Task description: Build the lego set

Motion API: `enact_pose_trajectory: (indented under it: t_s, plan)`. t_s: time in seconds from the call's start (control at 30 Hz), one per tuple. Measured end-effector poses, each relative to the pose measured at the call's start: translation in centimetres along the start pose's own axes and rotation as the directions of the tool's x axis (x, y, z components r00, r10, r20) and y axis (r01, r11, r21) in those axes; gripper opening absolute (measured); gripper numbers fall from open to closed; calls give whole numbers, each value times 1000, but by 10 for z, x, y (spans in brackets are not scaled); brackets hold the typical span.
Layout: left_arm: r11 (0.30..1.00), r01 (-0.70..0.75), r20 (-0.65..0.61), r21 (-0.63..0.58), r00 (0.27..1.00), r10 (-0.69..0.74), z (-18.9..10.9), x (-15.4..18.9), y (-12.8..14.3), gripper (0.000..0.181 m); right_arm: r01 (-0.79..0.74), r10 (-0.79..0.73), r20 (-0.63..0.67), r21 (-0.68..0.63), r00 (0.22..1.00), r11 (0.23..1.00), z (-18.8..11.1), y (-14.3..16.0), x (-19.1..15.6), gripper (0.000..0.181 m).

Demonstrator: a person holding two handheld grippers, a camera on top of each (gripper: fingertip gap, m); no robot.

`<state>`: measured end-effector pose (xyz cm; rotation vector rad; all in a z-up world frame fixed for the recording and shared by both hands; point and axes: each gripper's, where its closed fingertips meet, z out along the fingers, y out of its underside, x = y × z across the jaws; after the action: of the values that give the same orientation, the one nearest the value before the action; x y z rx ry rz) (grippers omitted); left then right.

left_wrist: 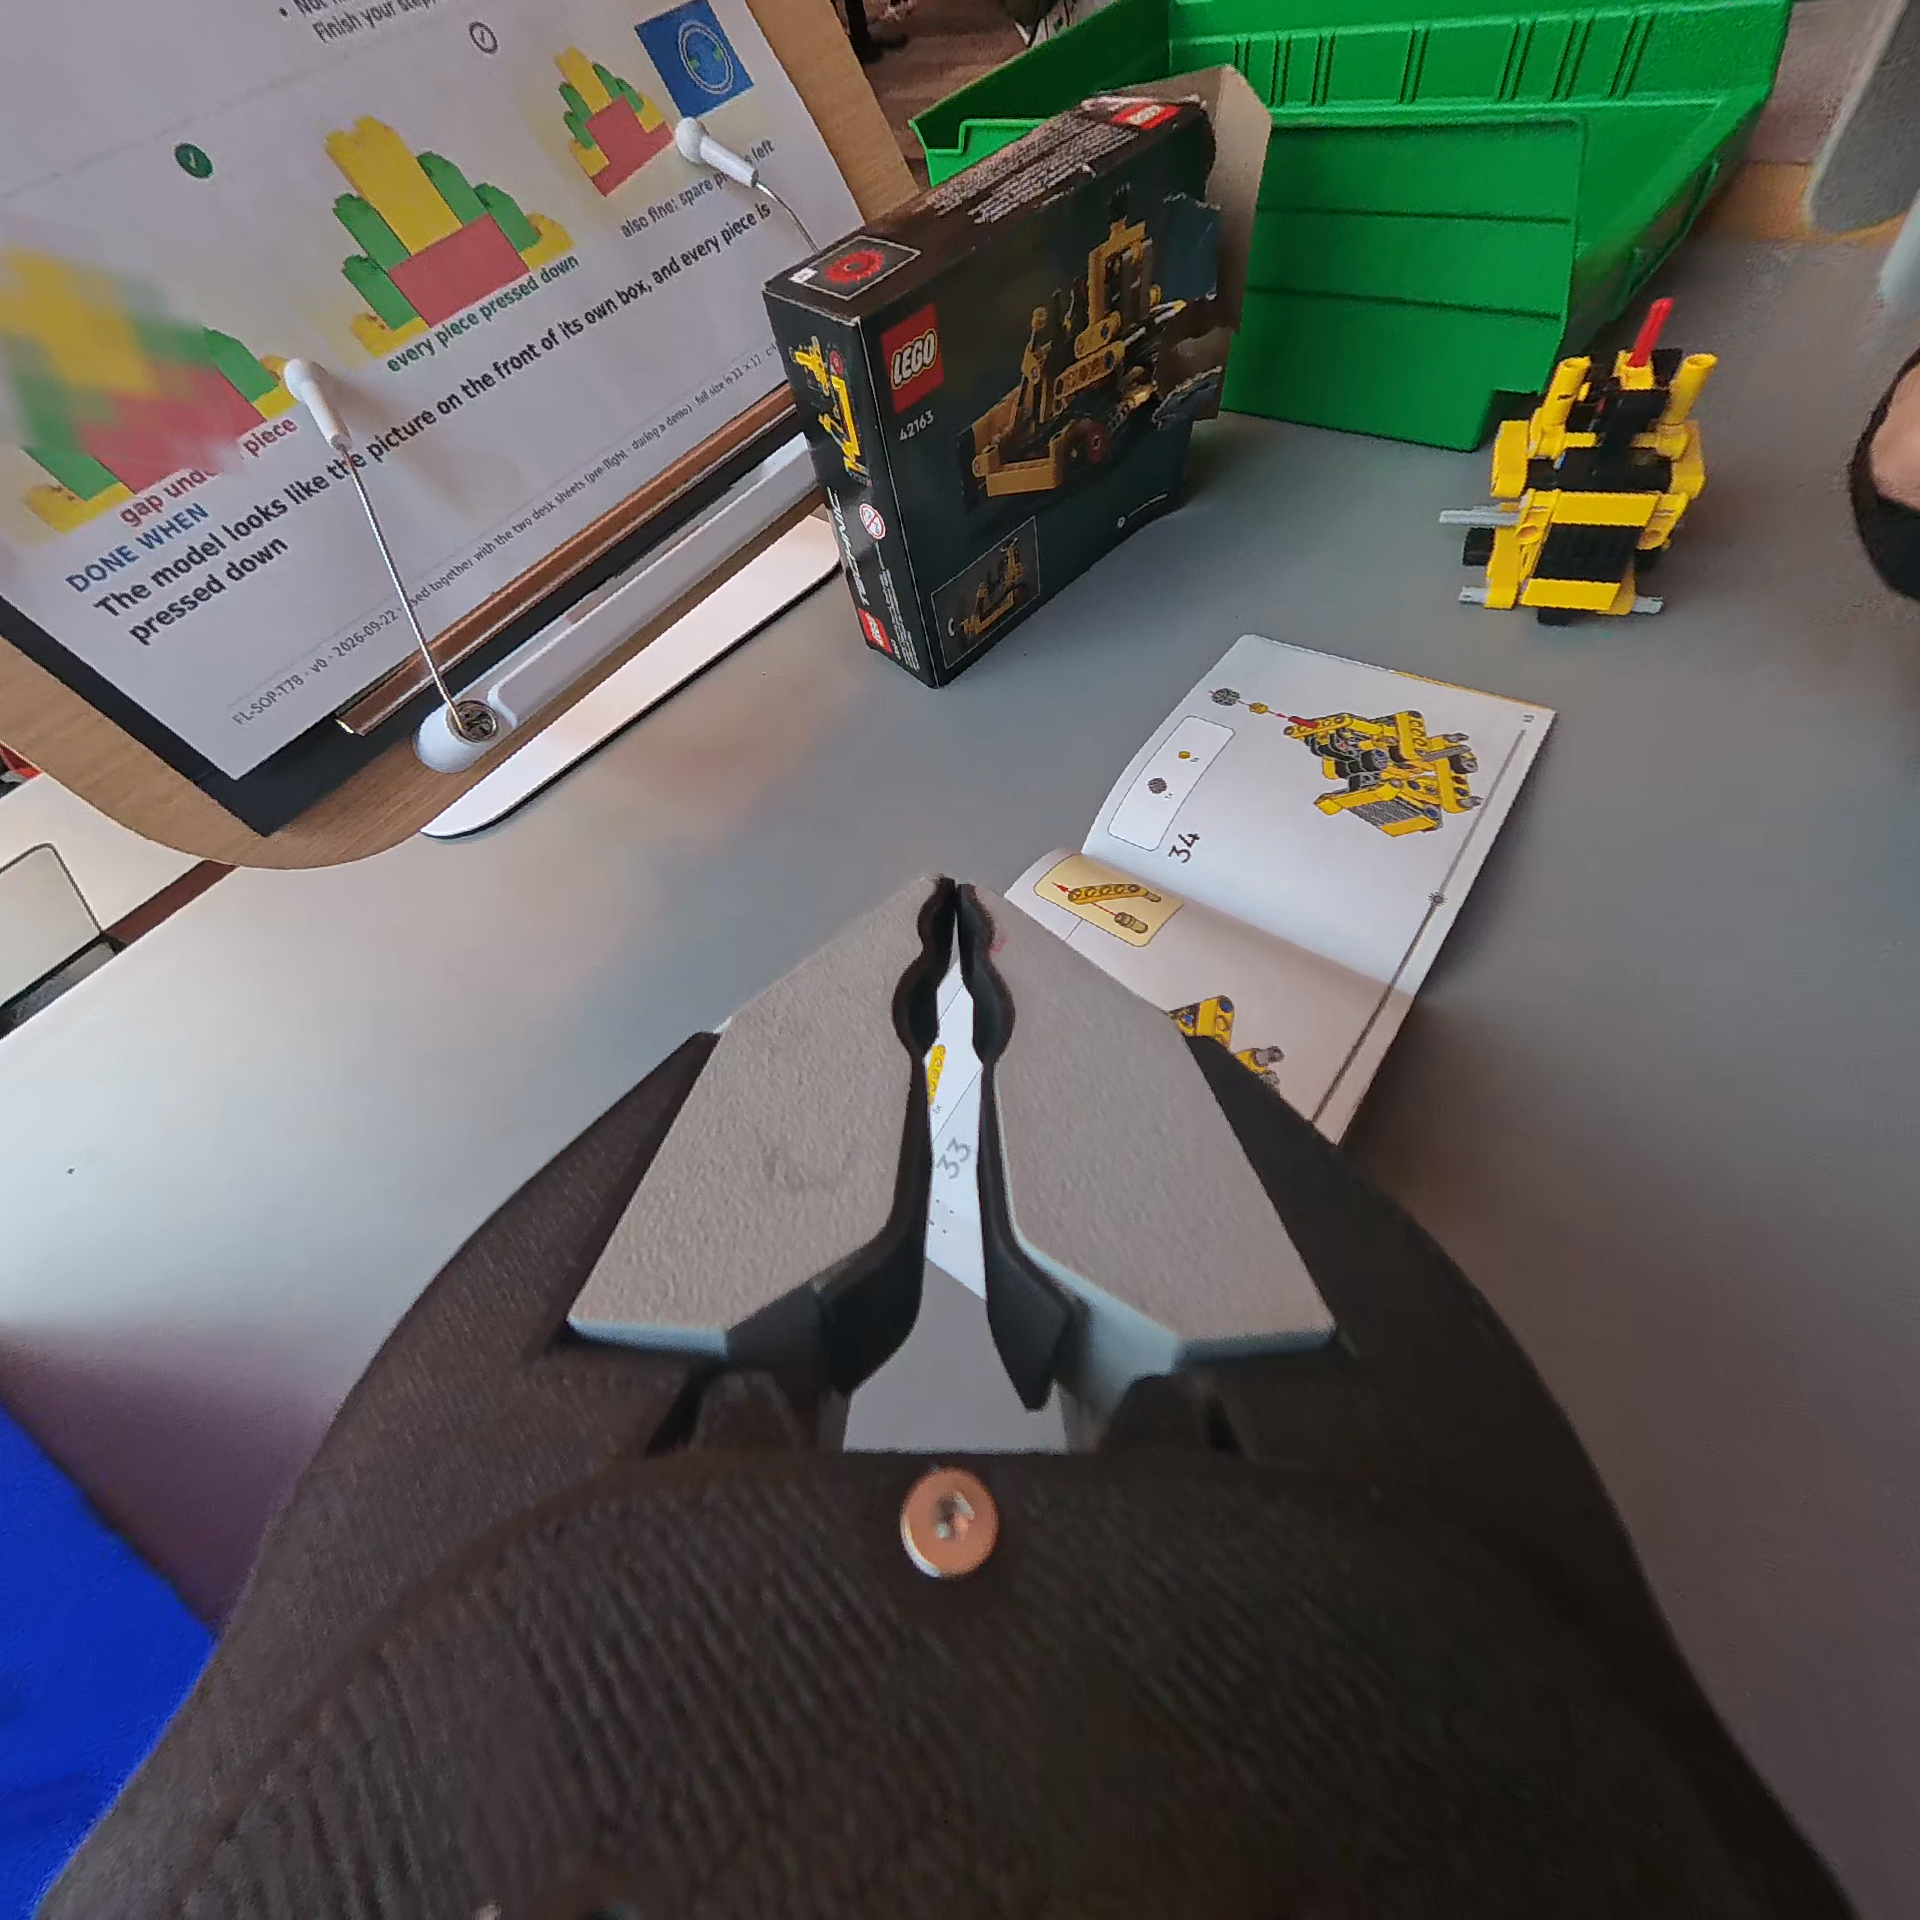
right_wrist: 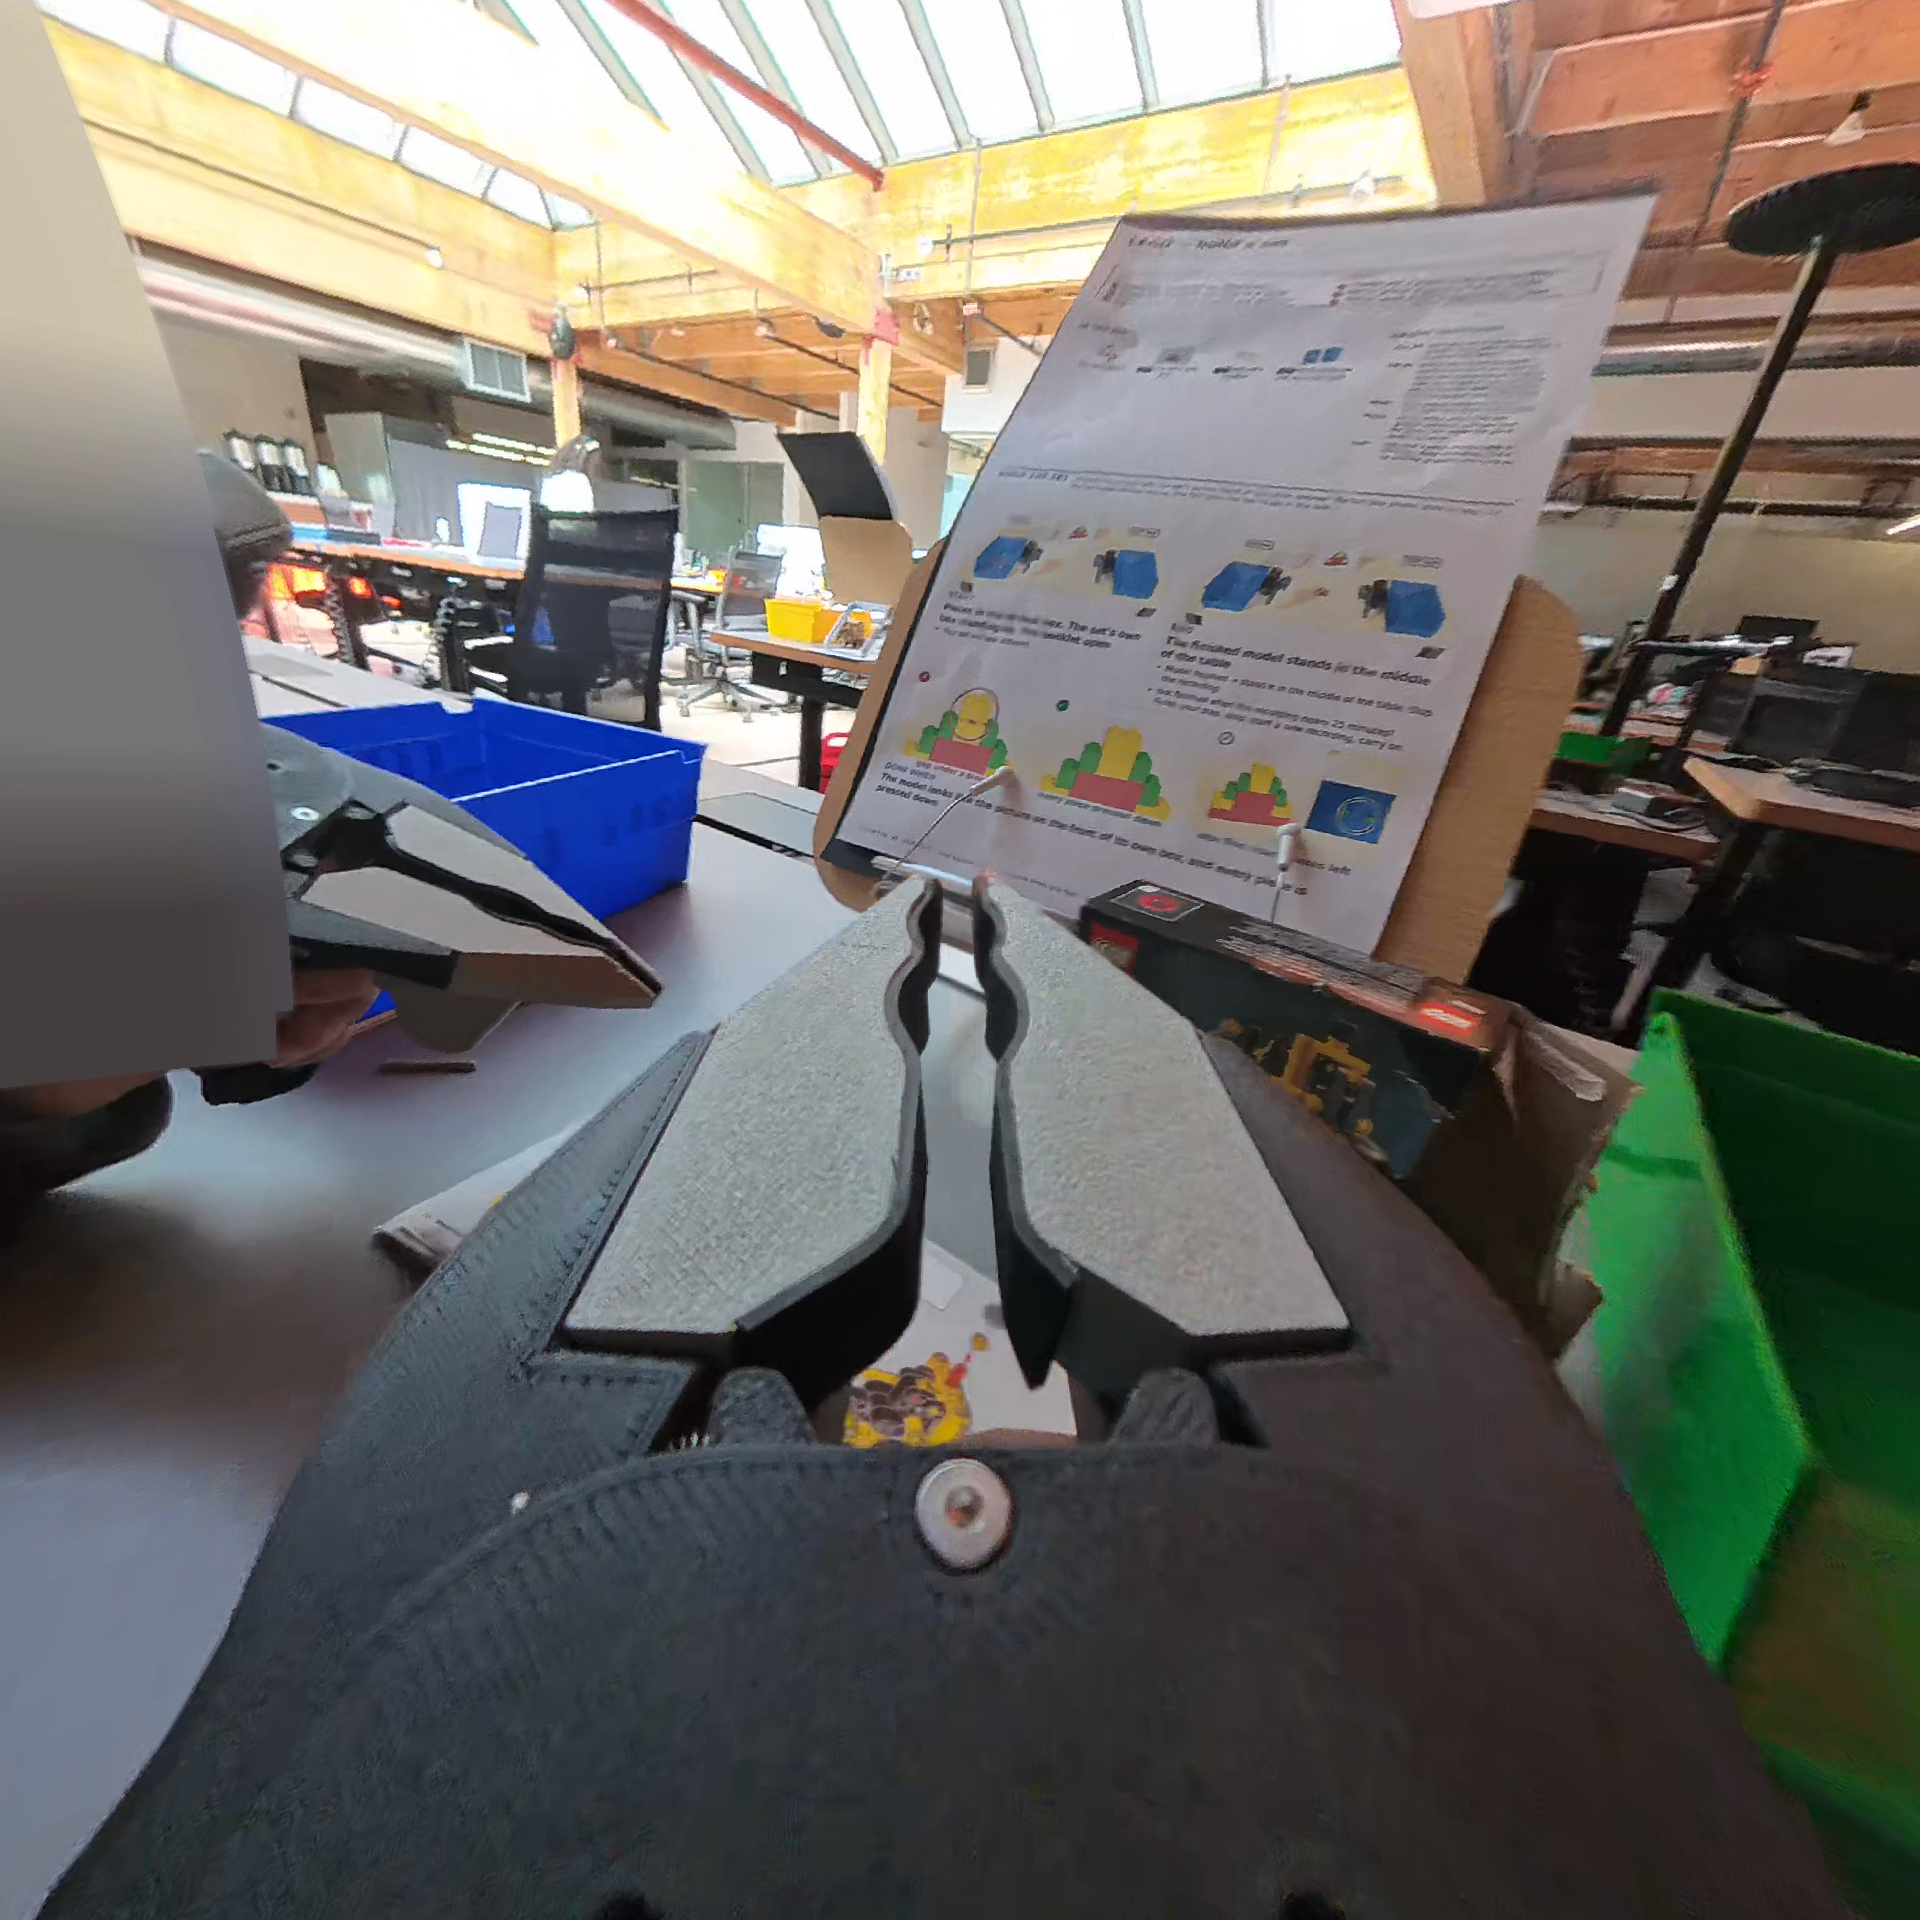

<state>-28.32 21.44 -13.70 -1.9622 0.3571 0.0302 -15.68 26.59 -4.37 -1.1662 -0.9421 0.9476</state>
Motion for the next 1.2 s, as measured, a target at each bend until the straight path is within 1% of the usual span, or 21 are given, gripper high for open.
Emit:
enact_pose_trajectory:
  t_s: [0.07,0.13,0.23,0.3,0.33,0.43,0.47,0.5,0.53,0.6,0.67,0.73,0.8,0.83,0.9,0.93,0.97,1.0,1.07,1.13,1.2]
  plan:
    - [1000,-1,-1,-3,1000,1,0,0,0,0,35,-33,-74,21,997,999,-14,-14,21,2]
    - [1000,-9,4,1,1000,9,-2,0,-1,0,64,-58,-120,43,991,997,-32,-36,43,2]
    - [1000,-4,-2,18,1000,4,-4,2,-6,0,33,-32,-176,2,984,999,-55,-53,81,8]
    - [1000,6,-16,17,1000,-6,-2,5,-5,0,-30,20,-175,-50,984,998,-65,-49,101,10]
    - [1000,6,-19,14,1000,-6,-1,5,-4,0,-65,47,-177,-93,983,994,-68,-42,110,12]
    - [1000,-3,-12,1,1000,3,1,4,-1,0,-162,127,-136,-292,983,943,-71,-8,119,22]
    - [1000,-4,-10,1,1000,4,1,4,-1,0,-168,129,-138,-324,982,931,-73,-3,121,23]
    - [1000,-3,-9,1,1000,3,1,4,-1,0,-158,116,-148,-311,982,937,-74,-6,122,22]
    - [1000,-2,-8,1,1000,2,1,3,-1,0,-142,105,-148,-270,983,952,-75,-14,121,20]
    - [1000,6,-8,8,1000,-6,1,3,-2,0,-129,110,-98,-219,989,967,-72,-27,107,19]
    - [999,26,-20,36,999,-25,-3,3,-8,0,-131,123,-47,-222,991,966,-64,-26,90,19]
    - [994,46,7,103,999,-47,-15,-4,-22,0,-123,124,-2,-162,992,979,-53,-25,69,13]
    - [979,117,7,169,993,-120,-31,-10,-38,0,-110,120,72,-131,990,985,-41,-16,38,7]
    - [970,142,-3,197,990,-144,-42,-12,-46,0,-88,105,109,-147,989,985,-34,-7,22,7]
    - [955,139,44,261,987,-156,-74,-29,-63,1,6,27,150,-217,988,976,-22,17,-1,5]
    - [948,121,84,294,985,-152,-96,-43,-70,0,59,-19,158,-252,987,966,-18,29,-9,3]
    - [945,95,136,314,980,-144,-119,-60,-75,3,102,-56,168,-276,984,956,-15,39,-15,3]
    - [950,77,196,304,970,-142,-141,-81,-74,8,127,-75,186,-290,980,949,-12,47,-22,2]
    - [975,98,288,201,945,-154,-173,-124,-54,17,142,-72,225,-314,972,939,-9,62,-34,0]
    - [986,161,359,49,918,-168,-193,-166,-17,26,138,-54,244,-342,968,929,-7,72,-40,2]
    - [964,248,389,-96,901,-193,-201,-198,25,35,133,-47,245,-349,968,927,-6,76,-40,2]
